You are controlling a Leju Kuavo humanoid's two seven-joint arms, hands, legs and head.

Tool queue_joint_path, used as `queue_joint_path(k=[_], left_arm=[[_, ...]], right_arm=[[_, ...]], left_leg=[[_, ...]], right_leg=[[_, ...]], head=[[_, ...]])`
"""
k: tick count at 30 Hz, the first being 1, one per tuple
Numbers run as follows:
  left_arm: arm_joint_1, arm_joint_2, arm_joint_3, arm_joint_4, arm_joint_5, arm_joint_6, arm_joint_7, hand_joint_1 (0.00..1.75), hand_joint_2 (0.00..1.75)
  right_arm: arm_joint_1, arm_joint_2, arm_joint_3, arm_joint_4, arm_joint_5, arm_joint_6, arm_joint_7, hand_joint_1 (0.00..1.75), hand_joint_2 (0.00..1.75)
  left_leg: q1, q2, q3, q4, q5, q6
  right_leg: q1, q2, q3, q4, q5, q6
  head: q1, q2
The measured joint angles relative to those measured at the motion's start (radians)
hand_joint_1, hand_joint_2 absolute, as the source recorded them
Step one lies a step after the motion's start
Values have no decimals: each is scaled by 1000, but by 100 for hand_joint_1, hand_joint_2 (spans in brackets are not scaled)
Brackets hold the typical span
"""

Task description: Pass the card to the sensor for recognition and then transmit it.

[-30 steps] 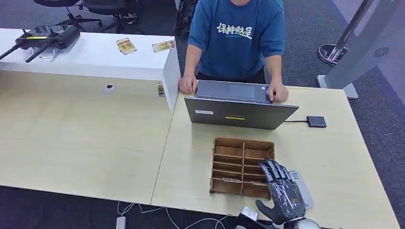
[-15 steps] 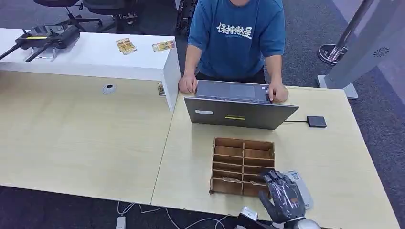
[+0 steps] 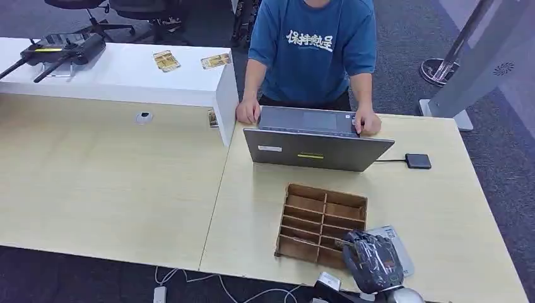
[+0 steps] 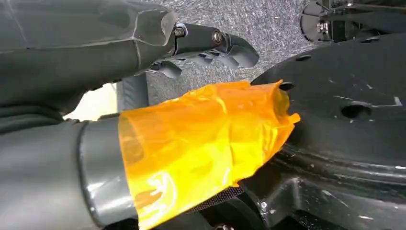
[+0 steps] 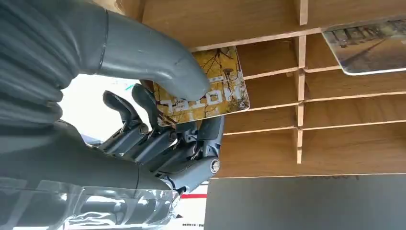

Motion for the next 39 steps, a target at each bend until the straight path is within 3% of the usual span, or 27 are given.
queue_joint_path(k=[14,26,33,39], left_arm=[[4,-2,0,0,0,1,-4,0,0],[5,-13,0,0,0,16,-18,0,0],[5,-16,-2,0,2,19,-19,0,0],[6,-19,-8,0,6,33,-20,0,0]], right_arm=[[7,0,0,2,-4,-71,-25,175,175],[84,69,-64,-111,-4,-362,-142,173,175],[106,93,-102,-165,-24,-379,-148,175,175],[140,121,-170,-212,-90,-434,-201,175,175]], left_leg=[[0,0,0,0,0,0],[0,0,0,0,0,0],[0,0,0,0,0,0],[0,0,0,0,0,0]], right_leg=[[0,0,0,0,0,0],[0,0,0,0,0,0],[0,0,0,0,0,0],[0,0,0,0,0,0]], head=[[0,0],[0,0],[0,0],[0,0]])
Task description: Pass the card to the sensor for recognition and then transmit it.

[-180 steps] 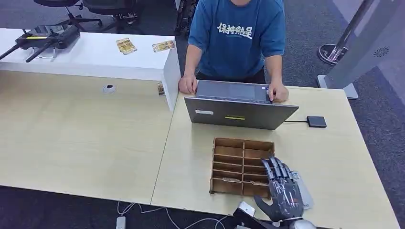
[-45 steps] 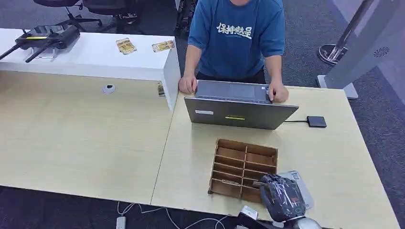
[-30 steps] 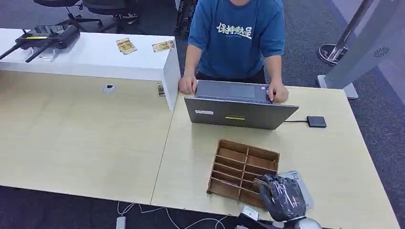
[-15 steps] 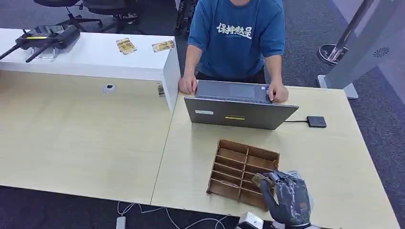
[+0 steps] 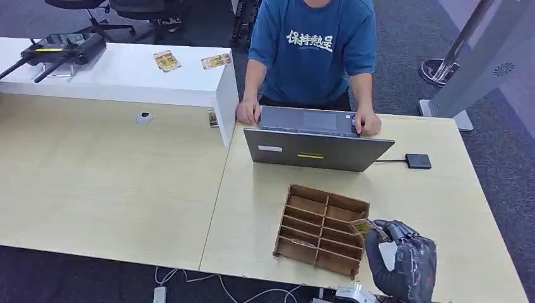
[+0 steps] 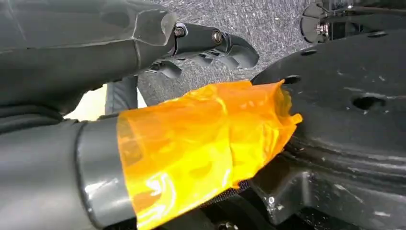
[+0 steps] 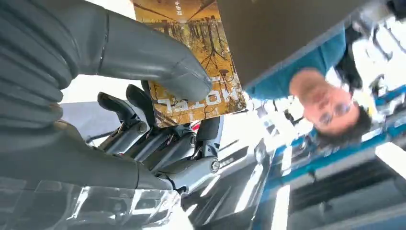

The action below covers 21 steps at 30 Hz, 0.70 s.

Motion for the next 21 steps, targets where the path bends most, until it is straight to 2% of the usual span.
queue_joint_path(k=[8,12,21], left_arm=[[1,-2,-13,0,9,7,-4,0,0],[1,-4,-15,0,12,7,-8,0,0],[1,-7,-15,0,14,11,-8,0,0]], right_arm=[[52,50,-145,-63,-58,-3,-90,175,175],[58,66,-180,-82,-65,-3,-91,175,175],[57,79,-201,-98,-65,-3,-82,175,175]], left_leg=[[0,0,0,0,0,0],[0,0,0,0,0,0],[0,0,0,0,0,0]], right_leg=[[0,0,0,0,0,0],[0,0,0,0,0,0],[0,0,0,0,0,0]], head=[[0,0],[0,0],[0,0]])
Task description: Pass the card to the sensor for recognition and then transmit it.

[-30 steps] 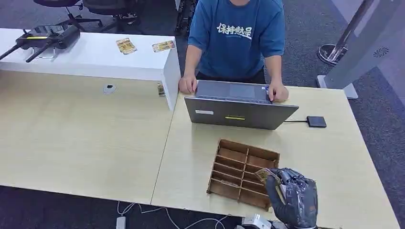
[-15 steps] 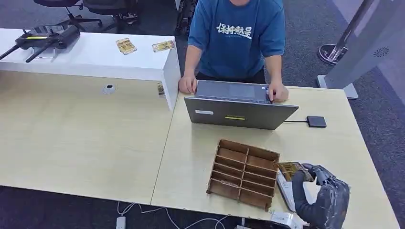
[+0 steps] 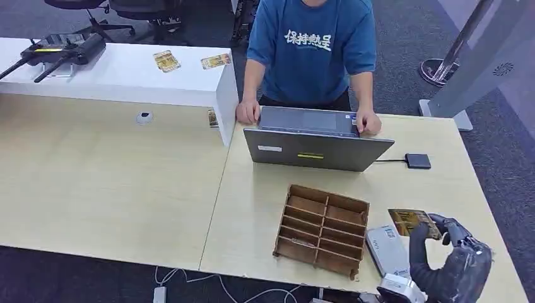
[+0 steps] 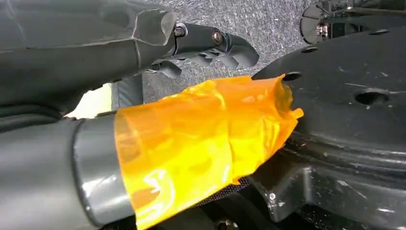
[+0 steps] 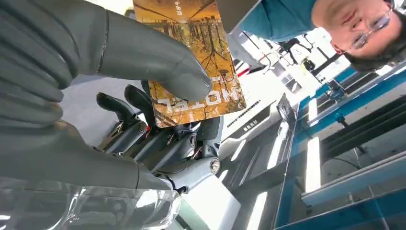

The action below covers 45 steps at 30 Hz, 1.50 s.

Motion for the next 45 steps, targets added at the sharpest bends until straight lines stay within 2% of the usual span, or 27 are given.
queue_joint_path(k=[18,23,30,37,45], left_arm=[[0,3,-10,0,8,-7,0,0,0],[0,18,-27,0,-6,-21,0,0,0],[-1,40,-50,0,-21,-35,0,0,0],[-1,57,-60,0,-37,-51,0,0,0],[-1,70,-61,0,-48,-54,1,0,0]], right_arm=[[-46,12,-10,15,-75,2,-16,175,175],[-138,24,-3,61,-110,19,-27,175,175],[-291,43,19,153,-128,64,-10,175,175],[-420,59,47,244,-130,117,35,175,175],[-506,74,72,318,-129,127,60,175,175]], left_leg=[[0,0,0,0,0,0],[0,1,1,0,0,0],[0,0,2,0,2,-1],[0,0,2,0,2,-1],[0,0,1,0,2,-1]], right_leg=[[0,0,1,0,0,0],[0,1,1,0,0,0],[0,0,2,1,1,-1],[0,0,2,1,1,-1],[0,0,2,1,1,-1]], head=[[0,0],[0,0],[0,0],[0,0],[0,0]])
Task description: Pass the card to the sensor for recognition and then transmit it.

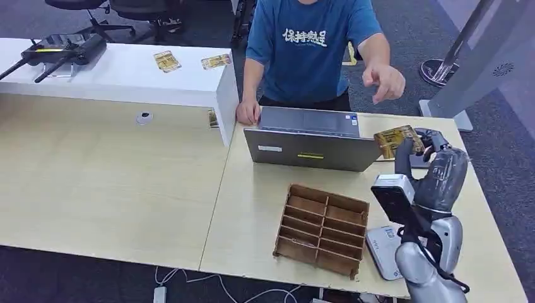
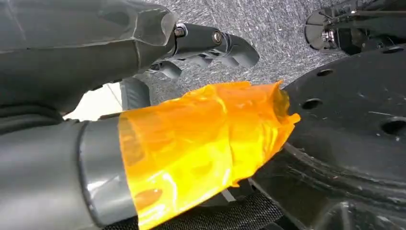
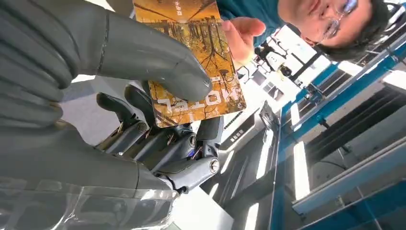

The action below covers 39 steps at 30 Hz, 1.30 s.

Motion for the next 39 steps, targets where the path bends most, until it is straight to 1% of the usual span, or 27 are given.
queue_joint_path(k=[9,14,17,23,29,35,39], left_arm=[[-4,19,-13,0,-32,-16,6,0,0],[-13,32,-14,0,-58,-24,8,0,0],[-17,37,-14,0,-66,-27,9,0,0],[-22,50,-14,0,-91,-32,10,0,0],[-23,55,-14,0,-97,-32,10,0,0],[-34,58,-14,0,-121,-33,22,0,0],[-39,58,-14,0,-129,-33,26,0,0]], right_arm=[[-142,22,32,114,2,26,56,175,175],[-240,42,54,207,40,50,104,175,175],[-273,48,62,240,49,52,113,175,175],[-365,68,85,344,91,72,164,175,175],[-398,79,93,394,102,74,175,175,175],[-451,93,110,478,193,80,251,175,175],[-469,100,113,518,216,82,269,175,175]], left_leg=[[0,0,0,0,1,0],[0,0,0,0,1,-1],[0,0,0,0,1,-1],[0,0,0,0,1,-1],[0,0,0,0,1,-1],[0,0,0,0,1,0],[0,0,0,0,2,0]], right_leg=[[0,0,0,0,0,0],[0,0,0,1,1,-1],[0,0,0,1,1,-1],[0,0,0,1,1,-1],[0,0,0,0,1,-1],[0,0,0,1,1,-1],[0,0,0,1,1,-1]], head=[[0,0],[0,0],[0,0],[0,0],[0,0],[0,0],[0,0]])
